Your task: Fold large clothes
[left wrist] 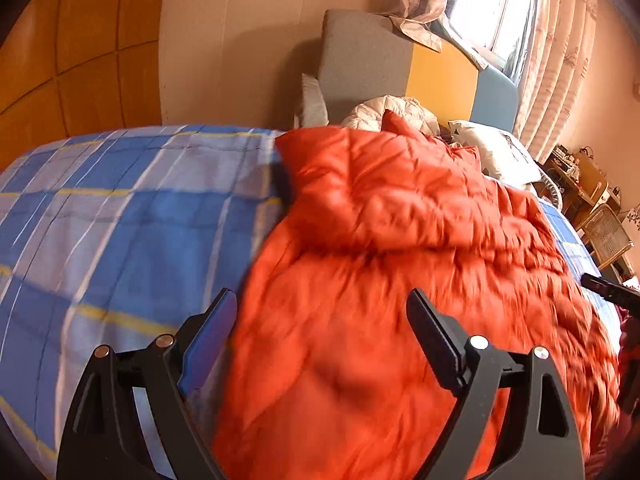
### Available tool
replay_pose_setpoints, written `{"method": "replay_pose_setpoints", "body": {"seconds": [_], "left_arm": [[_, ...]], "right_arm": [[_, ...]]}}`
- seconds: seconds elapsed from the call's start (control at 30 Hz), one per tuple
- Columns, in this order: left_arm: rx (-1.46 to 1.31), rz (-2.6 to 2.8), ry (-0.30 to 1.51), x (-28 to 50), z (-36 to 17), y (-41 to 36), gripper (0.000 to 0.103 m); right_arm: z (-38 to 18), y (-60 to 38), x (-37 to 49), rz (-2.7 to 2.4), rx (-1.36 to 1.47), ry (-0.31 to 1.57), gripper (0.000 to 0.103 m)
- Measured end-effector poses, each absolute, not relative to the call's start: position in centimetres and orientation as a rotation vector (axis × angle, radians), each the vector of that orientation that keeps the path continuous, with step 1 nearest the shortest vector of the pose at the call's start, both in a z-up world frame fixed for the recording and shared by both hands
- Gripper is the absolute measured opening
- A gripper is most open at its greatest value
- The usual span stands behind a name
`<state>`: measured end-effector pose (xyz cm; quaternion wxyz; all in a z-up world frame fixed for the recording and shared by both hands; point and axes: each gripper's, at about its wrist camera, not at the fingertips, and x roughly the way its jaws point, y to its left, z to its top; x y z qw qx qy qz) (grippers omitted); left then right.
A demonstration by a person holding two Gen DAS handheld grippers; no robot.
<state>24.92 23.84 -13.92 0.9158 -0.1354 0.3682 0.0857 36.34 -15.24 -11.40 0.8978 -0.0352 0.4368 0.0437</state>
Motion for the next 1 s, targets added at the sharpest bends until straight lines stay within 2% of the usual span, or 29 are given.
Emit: {"method": "replay_pose_setpoints", "body": {"seconds": [0.2, 0.4, 0.53, 0.57, 0.63, 0.7, 0.73, 0.77, 0.8, 0.87, 1.0], "left_arm": [[-0.326, 0.162, 0.791, 18.2, -15.6, 25.1, 0.083], [-0.422, 0.122, 0.828, 13.0, -17.4, 25.2, 0.062], [-0.486, 0.093, 0.852, 10.9, -18.3, 24.9, 0.058], [-0.495, 0.080, 0.861, 10.5, -18.5, 24.7, 0.056], [-0.503, 0.047, 0.877, 10.0, -19.0, 24.1, 0.046], [-0.496, 0.017, 0.894, 9.7, -19.3, 23.3, 0.032], [-0.488, 0.012, 0.896, 9.5, -19.3, 23.1, 0.027], [-0.491, -0.010, 0.890, 9.3, -19.1, 22.9, 0.014], [-0.487, -0.015, 0.875, 8.9, -18.7, 22.8, 0.010], [-0.478, -0.032, 0.848, 8.1, -17.9, 22.8, 0.007], [-0.477, -0.066, 0.814, 6.2, -16.0, 22.9, 0.006]], "right_arm": [[-12.9, -21.3, 30.2, 0.091, -0.031, 0.982, 0.083], [-16.0, -24.4, 25.0, 0.130, 0.103, 1.062, 0.083], [-17.0, -24.8, 22.3, 0.176, 0.162, 1.077, 0.080], [-17.2, -24.7, 21.8, 0.193, 0.173, 1.080, 0.074], [-17.4, -24.7, 21.2, 0.216, 0.183, 1.077, 0.067], [-17.2, -24.7, 20.9, 0.242, 0.198, 1.069, 0.049], [-16.9, -24.7, 20.7, 0.258, 0.196, 1.061, 0.043], [-16.4, -24.4, 20.4, 0.278, 0.188, 1.043, 0.031], [-15.9, -24.3, 20.2, 0.291, 0.185, 1.030, 0.023], [-14.9, -24.2, 19.6, 0.312, 0.183, 1.008, 0.016], [-13.2, -24.3, 18.3, 0.347, 0.167, 0.978, 0.011]]}}
